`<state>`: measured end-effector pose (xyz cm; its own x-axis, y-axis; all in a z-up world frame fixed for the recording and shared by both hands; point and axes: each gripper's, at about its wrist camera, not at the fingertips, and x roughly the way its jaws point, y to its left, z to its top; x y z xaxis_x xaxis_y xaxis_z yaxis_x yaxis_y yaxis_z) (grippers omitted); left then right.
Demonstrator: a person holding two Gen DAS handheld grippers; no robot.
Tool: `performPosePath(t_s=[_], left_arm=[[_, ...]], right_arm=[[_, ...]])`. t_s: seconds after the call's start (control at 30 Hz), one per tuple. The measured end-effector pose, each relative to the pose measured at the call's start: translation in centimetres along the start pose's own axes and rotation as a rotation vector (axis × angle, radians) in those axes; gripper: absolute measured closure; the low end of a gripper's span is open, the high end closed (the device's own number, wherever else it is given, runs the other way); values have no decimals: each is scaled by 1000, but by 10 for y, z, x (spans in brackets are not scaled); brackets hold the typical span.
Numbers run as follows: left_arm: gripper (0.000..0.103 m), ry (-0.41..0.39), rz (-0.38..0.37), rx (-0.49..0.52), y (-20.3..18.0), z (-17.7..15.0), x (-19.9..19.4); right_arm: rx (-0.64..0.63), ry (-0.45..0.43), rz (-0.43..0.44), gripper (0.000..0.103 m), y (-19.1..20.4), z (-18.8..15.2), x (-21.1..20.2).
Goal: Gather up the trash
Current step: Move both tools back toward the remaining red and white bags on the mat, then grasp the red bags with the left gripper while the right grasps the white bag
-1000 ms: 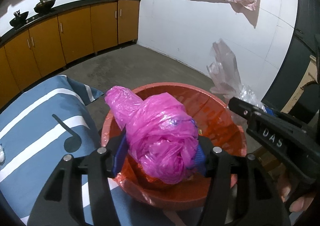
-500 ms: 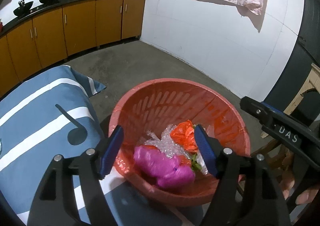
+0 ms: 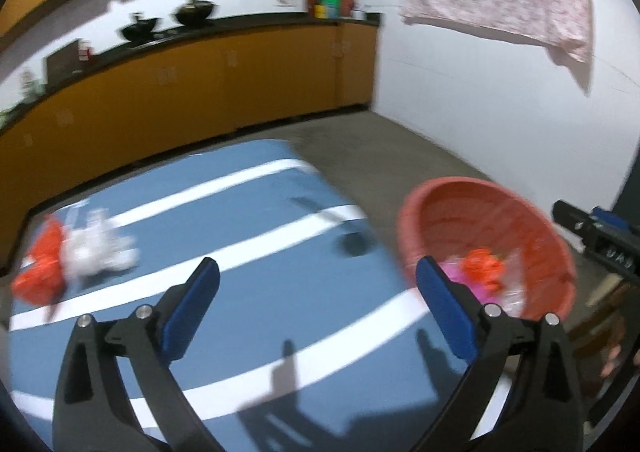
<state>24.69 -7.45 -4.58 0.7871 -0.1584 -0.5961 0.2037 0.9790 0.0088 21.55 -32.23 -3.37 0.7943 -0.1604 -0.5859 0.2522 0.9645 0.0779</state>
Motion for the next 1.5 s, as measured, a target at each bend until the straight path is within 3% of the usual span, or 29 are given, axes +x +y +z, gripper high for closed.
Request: performPosePath(t_s=[0.23, 0.4, 0.47, 0.57, 0.7, 0.93, 1.07, 1.1, 1.2, 1.5], left_arm=[[6, -32, 271, -95, 108, -20, -29], [6, -36, 453, -201, 194, -27, -32], [6, -26, 485, -243, 223, -29, -28], [6, 20, 477, -312, 264, -31, -12], [17, 81, 414, -363, 299, -32, 10], [27, 170, 330, -351, 313, -34, 46], [44, 211, 297, -352, 320, -37, 59], [51, 215, 292, -354, 321, -37, 61], [59, 208, 274, -365, 328, -37, 61], [60, 130, 347, -378, 357, -47, 18]], right_arm=[[-131, 12, 149, 13, 86, -10, -1], [-176, 35, 192, 13, 124, -20, 3], [-182, 45, 198, 13, 133, -22, 4], [-195, 56, 207, 13, 150, -24, 7], [-223, 58, 213, 13, 169, -28, 11], [-266, 69, 232, 13, 203, -32, 19], [-297, 71, 252, 13, 223, -33, 22], [-304, 71, 259, 13, 228, -34, 23], [-322, 72, 279, 14, 244, -34, 24], [-376, 79, 414, 14, 319, -39, 30]])
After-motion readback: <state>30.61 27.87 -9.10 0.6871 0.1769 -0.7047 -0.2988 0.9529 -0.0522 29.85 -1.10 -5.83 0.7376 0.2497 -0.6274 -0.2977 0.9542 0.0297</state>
